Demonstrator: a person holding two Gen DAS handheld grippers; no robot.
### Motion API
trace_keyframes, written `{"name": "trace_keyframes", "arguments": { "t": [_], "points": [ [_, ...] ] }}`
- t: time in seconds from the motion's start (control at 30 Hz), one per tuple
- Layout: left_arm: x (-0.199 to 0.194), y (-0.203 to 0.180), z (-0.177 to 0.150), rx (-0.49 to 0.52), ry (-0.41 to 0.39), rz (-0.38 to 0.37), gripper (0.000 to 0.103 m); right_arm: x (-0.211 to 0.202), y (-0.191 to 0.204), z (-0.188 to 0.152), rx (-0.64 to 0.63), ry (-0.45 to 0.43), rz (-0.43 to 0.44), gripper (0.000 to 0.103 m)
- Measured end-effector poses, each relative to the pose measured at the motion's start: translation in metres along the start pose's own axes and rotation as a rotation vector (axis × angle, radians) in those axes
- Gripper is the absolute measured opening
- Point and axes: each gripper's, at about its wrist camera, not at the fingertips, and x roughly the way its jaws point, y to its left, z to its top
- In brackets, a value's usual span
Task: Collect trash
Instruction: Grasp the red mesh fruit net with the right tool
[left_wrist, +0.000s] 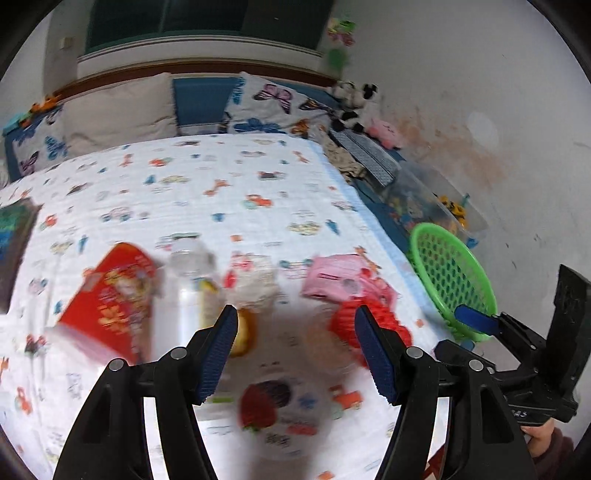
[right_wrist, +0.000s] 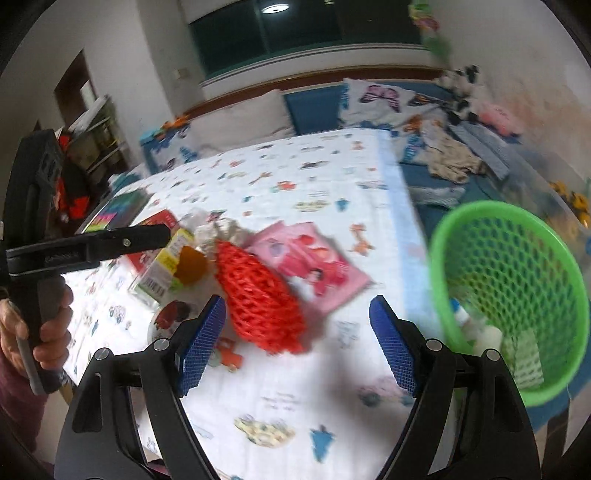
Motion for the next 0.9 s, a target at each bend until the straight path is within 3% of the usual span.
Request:
{"name": "trace_keyframes", "arguments": {
  "t": [0.27,0.43,0.53,0.63,0.9],
  "points": [
    [-0.010,0.033,-0.016,-0.018,0.016,0.017,0.063,0.038,0.014,0.003,-0.040,0.052,-0.012,0.077],
    [0.002,0.041,-0.026,-0.023,0.052,0.041,0.063,0.051,0.018,0.000,-0.066,0.080,-0.027,0.066],
    [0.009,0.044,-0.026,-0.029,0.060,0.055,0.063,0.053,0.017,-0.001,-0.073,0.088,-0.039,0.054],
    [0.014,0.045,-0.023,-0.027,0.064,0.067,0.065,0.052,0.016,-0.002,-0.071,0.084,-0.032,0.048],
    [0.025,0.055,-0.016,-0.046,0.077,0.089,0.065,0.036,0.015,0.002,-0.057,0.045,-0.015,0.044]
  ]
}}
